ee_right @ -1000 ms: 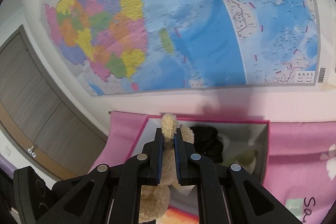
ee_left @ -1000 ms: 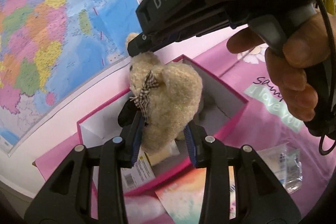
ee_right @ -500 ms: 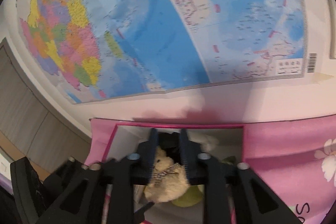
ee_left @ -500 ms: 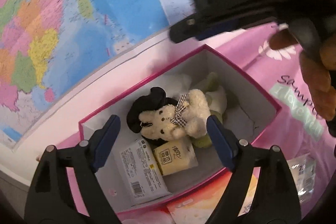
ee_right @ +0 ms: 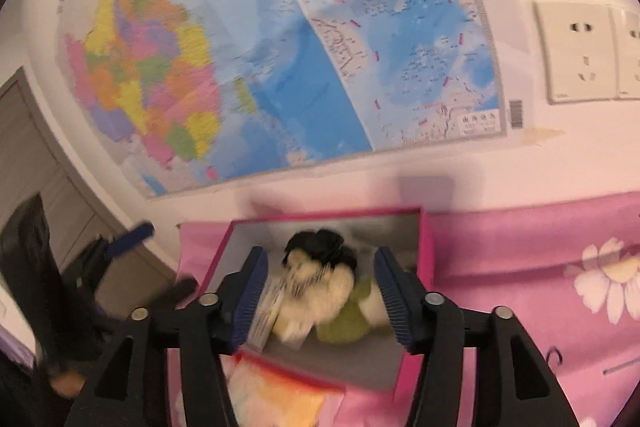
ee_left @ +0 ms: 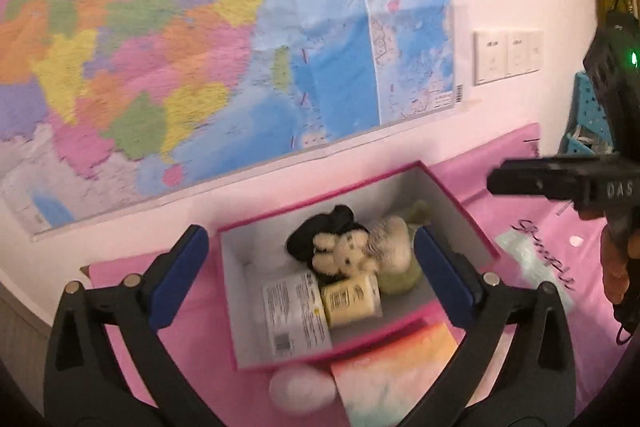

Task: Organize soft objects
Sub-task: 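Withdraw the right gripper from the pink box toward the table, then lower both grippers onto the blue gingham scrunchie and close them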

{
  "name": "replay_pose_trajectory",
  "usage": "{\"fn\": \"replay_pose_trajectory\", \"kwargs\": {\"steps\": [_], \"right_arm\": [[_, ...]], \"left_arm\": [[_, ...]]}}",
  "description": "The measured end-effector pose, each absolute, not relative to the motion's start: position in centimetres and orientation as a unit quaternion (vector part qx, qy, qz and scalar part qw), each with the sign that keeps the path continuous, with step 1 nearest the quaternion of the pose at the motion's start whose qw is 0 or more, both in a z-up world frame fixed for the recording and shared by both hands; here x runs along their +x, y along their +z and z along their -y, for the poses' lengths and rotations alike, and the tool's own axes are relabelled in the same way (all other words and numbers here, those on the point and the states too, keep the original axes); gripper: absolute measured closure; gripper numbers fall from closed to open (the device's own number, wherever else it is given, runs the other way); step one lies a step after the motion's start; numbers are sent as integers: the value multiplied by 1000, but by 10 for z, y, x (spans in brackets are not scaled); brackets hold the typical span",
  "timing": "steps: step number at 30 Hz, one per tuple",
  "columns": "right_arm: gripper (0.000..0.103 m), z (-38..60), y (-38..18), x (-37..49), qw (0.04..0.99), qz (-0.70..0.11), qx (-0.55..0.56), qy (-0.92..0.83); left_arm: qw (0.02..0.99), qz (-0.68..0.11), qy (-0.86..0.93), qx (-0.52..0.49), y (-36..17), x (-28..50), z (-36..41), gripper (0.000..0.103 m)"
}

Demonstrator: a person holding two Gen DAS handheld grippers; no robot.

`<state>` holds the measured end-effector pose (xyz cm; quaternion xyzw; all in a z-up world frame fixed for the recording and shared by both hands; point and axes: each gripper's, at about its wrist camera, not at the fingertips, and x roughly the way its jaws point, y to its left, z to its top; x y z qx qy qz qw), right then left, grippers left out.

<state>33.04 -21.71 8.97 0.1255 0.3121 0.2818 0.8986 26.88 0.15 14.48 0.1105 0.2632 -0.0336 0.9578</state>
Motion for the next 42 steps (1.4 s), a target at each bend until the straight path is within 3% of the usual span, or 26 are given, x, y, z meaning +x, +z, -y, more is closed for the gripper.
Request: {"fn": "replay_pose_trajectory", "kwargs": {"steps": [2, 6, 13, 20, 29, 35, 42], "right_arm": [[32, 222, 83, 309, 895, -313, 122, 294], [25, 227, 57, 258, 885, -326, 118, 312], [24, 193, -1, 175, 872, -368, 56, 319], [24, 168, -43, 126, 850, -396, 64, 341], [25, 135, -49, 113, 830, -411, 78, 370], [37, 116, -50, 118, 821, -418, 80, 380], [38, 105, -60, 120, 814, -430, 78, 382]], "left_arm": [[961, -255, -35, 104, 140, 239, -8, 0], [964, -253, -36, 73, 118, 178, -22, 0], [947, -318, 20, 46, 36, 105, -40, 0], [934, -353, 43, 30, -18, 55, -40, 0], [929, -366, 34, 42, -37, 52, -28, 0], [935, -351, 56, -3, -28, 43, -59, 0], [931, -354, 61, -58, -26, 66, -90, 0]]}}
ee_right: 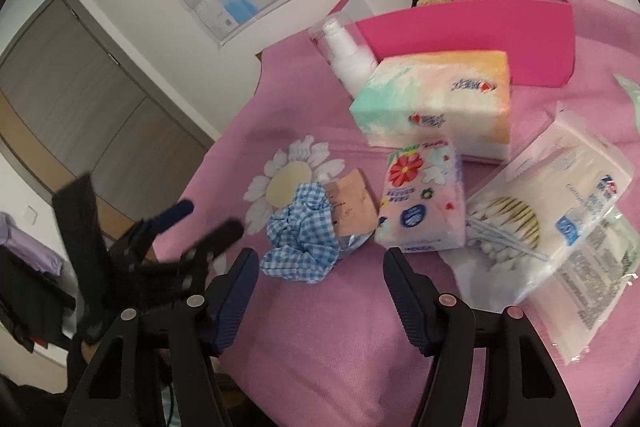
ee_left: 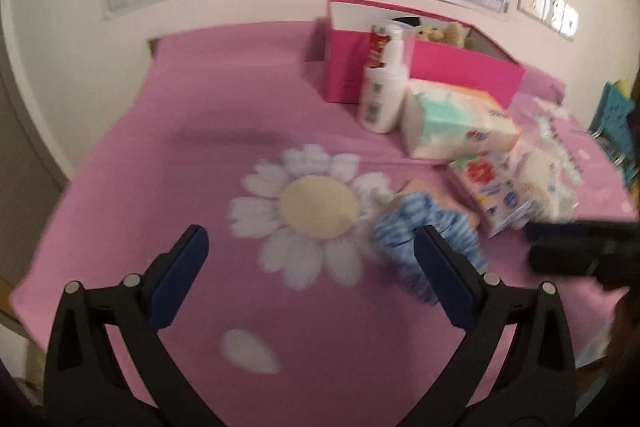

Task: Organize soft objects
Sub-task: 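Lower both grippers onto the blue gingham scrunchie and close them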

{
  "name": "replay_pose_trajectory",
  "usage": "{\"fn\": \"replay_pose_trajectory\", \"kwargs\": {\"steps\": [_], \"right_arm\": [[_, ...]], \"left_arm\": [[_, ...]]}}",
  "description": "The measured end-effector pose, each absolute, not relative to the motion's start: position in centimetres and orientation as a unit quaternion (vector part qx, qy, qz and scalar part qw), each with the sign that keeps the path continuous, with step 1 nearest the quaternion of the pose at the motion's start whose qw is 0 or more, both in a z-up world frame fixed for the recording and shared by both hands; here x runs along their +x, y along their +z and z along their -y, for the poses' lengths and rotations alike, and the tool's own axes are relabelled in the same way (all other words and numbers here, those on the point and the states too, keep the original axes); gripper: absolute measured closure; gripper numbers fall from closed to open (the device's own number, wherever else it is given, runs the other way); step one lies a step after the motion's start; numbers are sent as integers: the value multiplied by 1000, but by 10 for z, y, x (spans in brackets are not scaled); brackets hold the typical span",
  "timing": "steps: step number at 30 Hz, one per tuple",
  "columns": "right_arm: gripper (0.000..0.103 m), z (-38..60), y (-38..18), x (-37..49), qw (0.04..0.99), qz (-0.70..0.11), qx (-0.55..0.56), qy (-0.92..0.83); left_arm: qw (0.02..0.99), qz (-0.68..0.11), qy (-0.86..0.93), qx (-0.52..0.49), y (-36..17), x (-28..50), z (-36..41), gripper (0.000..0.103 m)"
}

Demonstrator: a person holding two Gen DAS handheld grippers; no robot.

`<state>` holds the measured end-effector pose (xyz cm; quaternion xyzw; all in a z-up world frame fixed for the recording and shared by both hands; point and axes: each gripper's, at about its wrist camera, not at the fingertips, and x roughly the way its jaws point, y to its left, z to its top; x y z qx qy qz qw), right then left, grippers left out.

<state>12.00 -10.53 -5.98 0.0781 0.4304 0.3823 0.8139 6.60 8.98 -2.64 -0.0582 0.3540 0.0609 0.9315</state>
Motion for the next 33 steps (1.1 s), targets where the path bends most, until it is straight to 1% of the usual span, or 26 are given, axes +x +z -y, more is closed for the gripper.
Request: {"fn": "replay_pose_trajectory", "kwargs": {"steps": [1, 2, 5, 6, 7, 8, 9, 14, 17, 21, 23, 26, 28, 29, 30, 31, 33], "right_arm": [[39, 101, -62, 119, 812, -433, 77, 384], [43, 100, -64, 118, 811, -435, 77, 384], [47, 95, -73, 119, 807, -444, 79, 382], [48, 94, -74, 119, 806, -445, 79, 382], [49, 94, -76, 119, 805, -446, 81, 382], [50, 94, -77, 120, 805, -446, 83, 382], [51, 94, -77, 120, 805, -445, 83, 383], [56, 91, -81, 122, 806, -445, 84, 380], [59, 88, -82, 126, 805, -445, 91, 381], [60, 82, -85, 128, 802, -449, 90, 383], [64, 80, -87, 129, 801, -450, 91, 384], [67, 77, -92, 131, 800, -455, 88, 381], [72, 75, -94, 130, 799, -456, 86, 382], [74, 73, -95, 130, 799, -457, 84, 383], [77, 73, -95, 130, 798, -457, 82, 383], [81, 72, -96, 130, 798, -457, 81, 383], [84, 71, -97, 130, 798, -457, 80, 385]], "left_arm": [[931, -355, 40, -74, -28, 70, -89, 0], [930, -356, 25, -86, -28, 72, -87, 1], [931, -353, 6, -88, -29, 73, -81, 5], [931, -355, 3, -90, -30, 73, -81, 18], [929, -358, 2, -96, -32, 74, -84, 30], [927, -362, 5, -100, -33, 75, -86, 46], [925, -366, 9, -108, -34, 76, -89, 47], [920, -375, -8, -118, -40, 78, -89, 47], [922, -370, -25, -111, -37, 78, -80, 46], [916, -385, -31, -106, -41, 85, -74, 46], [912, -391, -34, -115, -46, 88, -75, 46], [907, -399, -38, -128, -51, 90, -76, 53], [906, -401, -41, -130, -53, 90, -76, 54], [906, -402, -40, -129, -53, 90, -76, 56], [905, -402, -43, -130, -53, 90, -75, 63], [904, -404, -45, -131, -54, 91, -75, 65], [903, -406, -47, -131, -55, 91, -74, 70]]}}
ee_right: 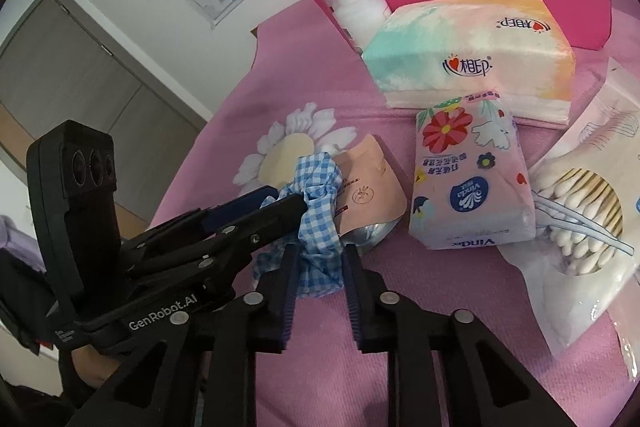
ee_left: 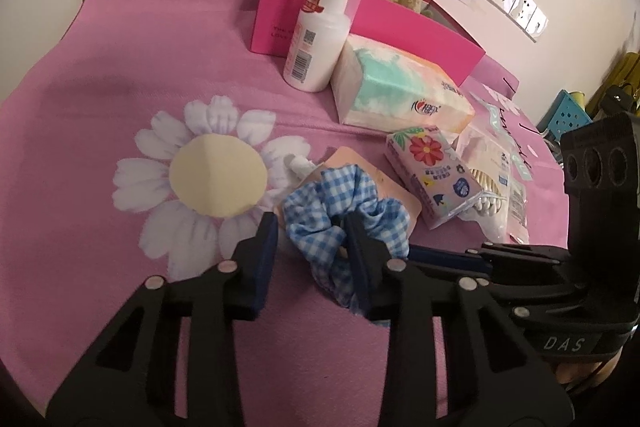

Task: Organize soft objects
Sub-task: 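Lower both grippers onto the blue gingham scrunchie and close them, then lift the scrunchie with both grippers and carry it over the pink box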

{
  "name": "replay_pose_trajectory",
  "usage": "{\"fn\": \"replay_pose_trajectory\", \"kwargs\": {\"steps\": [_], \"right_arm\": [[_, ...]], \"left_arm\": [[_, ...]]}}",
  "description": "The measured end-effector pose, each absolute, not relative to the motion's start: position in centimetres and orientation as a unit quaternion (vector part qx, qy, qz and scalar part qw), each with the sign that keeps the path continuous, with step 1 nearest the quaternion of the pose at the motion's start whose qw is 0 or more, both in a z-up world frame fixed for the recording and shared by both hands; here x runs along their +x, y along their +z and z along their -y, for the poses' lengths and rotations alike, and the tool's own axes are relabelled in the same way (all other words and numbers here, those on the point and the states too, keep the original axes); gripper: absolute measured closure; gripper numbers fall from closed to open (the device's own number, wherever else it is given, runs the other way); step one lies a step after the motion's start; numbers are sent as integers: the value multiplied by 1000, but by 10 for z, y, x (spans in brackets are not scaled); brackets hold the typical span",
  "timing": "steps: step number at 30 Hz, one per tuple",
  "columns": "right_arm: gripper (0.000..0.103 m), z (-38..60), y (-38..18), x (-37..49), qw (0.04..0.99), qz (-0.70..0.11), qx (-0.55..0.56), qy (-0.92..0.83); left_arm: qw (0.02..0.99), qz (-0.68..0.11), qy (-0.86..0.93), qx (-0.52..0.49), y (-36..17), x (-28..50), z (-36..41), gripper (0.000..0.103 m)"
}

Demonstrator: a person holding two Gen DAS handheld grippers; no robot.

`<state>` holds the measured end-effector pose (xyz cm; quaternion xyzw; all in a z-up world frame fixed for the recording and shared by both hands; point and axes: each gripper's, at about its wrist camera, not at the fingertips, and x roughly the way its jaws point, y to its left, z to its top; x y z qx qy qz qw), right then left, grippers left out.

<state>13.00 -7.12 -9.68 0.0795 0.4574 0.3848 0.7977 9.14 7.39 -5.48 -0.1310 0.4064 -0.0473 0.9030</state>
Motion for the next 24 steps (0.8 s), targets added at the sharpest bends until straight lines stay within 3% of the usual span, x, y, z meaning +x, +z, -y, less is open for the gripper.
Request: {"fn": "replay_pose_trajectory", "kwargs": {"steps": [7, 11, 24], "right_arm": [[93, 72, -98, 129, 797, -456, 80, 388], [94, 74, -96, 126, 798, -453, 78, 390], [96, 82, -65, 110, 809, -413, 82, 411]], "left_arm": [[903, -405, -60, -131, -54, 90, -67, 89], [906, -400, -66, -125, -50, 88, -63, 94], [924, -361, -60, -110, -15, 71, -65, 94]]}}
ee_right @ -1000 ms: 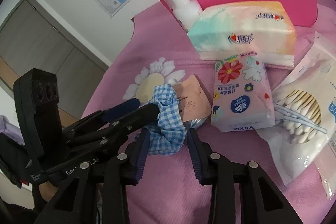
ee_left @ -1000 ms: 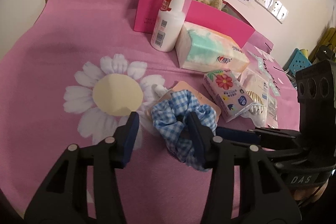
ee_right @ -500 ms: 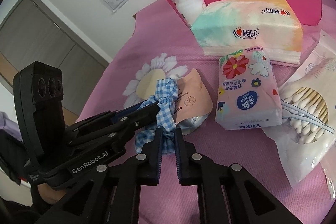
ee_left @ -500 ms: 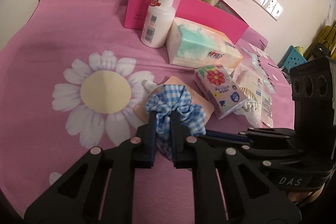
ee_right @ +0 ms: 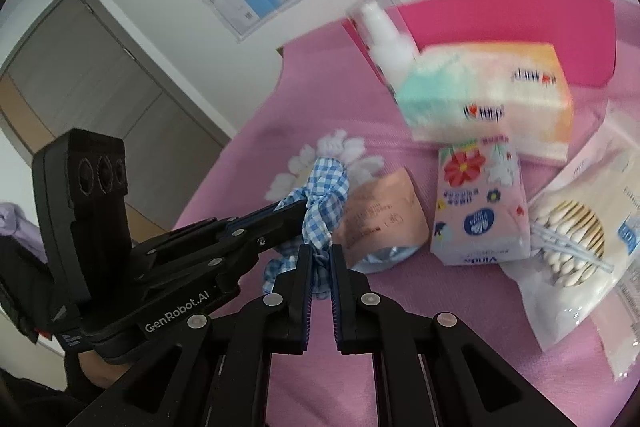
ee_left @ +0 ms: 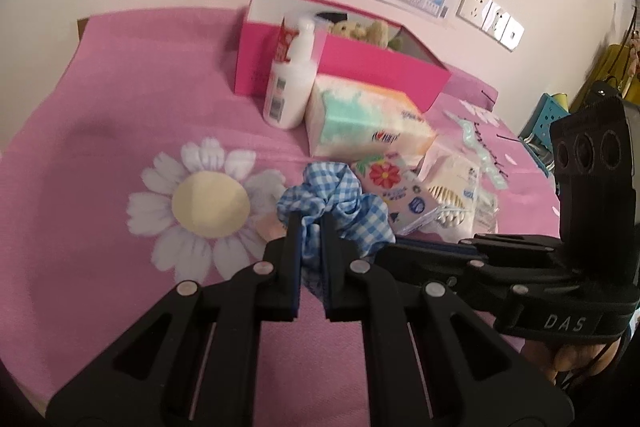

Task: Organize soft objects
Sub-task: 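Lift the scrunchie with both grippers and carry it over the pink box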

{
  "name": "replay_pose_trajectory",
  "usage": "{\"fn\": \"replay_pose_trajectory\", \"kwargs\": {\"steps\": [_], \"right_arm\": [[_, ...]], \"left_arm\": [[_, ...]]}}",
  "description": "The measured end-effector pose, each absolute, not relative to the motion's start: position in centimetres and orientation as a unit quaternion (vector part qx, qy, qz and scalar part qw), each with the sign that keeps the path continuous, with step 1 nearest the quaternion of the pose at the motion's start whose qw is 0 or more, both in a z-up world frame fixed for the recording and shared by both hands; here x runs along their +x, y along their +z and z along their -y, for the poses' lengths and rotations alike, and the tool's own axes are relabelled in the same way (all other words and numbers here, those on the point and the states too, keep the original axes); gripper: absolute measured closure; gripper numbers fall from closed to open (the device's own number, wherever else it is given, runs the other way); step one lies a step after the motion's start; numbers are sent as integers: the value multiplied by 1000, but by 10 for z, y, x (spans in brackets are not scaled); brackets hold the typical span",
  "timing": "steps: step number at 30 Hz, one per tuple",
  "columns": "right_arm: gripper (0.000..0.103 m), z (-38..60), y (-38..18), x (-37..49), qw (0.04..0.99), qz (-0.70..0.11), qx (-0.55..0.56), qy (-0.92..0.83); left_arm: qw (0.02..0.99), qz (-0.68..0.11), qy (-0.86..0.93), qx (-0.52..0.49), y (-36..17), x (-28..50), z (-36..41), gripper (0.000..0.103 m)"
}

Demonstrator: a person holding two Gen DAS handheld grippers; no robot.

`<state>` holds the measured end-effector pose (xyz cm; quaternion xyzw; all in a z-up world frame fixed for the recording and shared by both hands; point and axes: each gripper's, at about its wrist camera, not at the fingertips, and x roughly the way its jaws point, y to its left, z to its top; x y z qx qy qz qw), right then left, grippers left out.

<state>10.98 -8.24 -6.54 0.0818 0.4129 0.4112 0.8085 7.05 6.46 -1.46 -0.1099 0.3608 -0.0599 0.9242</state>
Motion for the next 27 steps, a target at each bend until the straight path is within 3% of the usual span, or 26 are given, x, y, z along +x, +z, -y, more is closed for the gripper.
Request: {"fn": "replay_pose_trajectory", "kwargs": {"steps": [11, 27], "right_arm": [[96, 102, -15, 114, 836, -356, 73, 410], [96, 123, 87, 191, 895, -267, 11, 356]], "left_arm": [[944, -312, -80, -71, 40, 84, -44, 94], [964, -251, -87, -7, 128, 198, -6, 93]]}}
